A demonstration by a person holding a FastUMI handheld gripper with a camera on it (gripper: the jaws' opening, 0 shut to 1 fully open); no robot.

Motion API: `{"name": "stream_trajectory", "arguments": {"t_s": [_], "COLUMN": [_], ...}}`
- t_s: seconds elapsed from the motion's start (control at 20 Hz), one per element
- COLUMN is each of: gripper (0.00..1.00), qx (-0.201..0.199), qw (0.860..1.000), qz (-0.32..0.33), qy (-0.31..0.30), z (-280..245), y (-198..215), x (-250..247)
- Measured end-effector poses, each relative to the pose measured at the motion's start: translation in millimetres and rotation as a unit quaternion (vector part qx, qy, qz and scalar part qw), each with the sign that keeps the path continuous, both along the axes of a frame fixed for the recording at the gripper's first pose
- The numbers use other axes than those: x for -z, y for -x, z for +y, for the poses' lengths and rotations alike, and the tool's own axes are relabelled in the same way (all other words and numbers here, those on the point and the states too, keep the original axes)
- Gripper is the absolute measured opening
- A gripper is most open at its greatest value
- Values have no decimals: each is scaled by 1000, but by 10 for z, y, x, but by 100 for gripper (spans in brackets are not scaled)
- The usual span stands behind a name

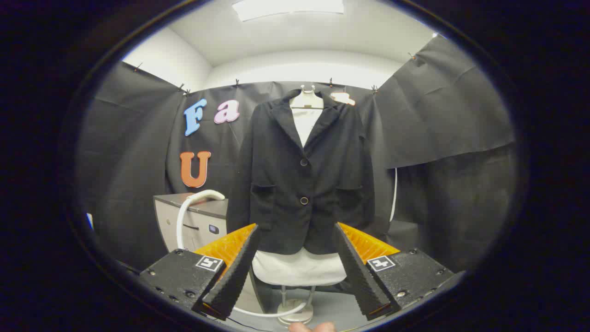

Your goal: Iron the clothes twice with a garment steamer, once on the left side and once on the right side.

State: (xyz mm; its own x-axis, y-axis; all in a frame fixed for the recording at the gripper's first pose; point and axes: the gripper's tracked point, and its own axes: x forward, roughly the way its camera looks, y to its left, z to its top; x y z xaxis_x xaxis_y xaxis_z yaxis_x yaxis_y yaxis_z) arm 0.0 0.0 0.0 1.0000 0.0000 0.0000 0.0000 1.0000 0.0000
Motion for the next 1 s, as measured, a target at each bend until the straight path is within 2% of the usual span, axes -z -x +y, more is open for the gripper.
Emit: {"name": "stream_trajectory", "arguments": {"t_s": [0.2, 0.7, 1.0], "gripper": [98, 98, 98], "qx": [-12, -24, -33], "qw": [1000, 1000, 999], "qz": [-18, -1, 23], "qy": [8, 8, 17], "z": [-23, -6, 371], "y": [-126, -158, -256], "x": [-172, -223, -164]}}
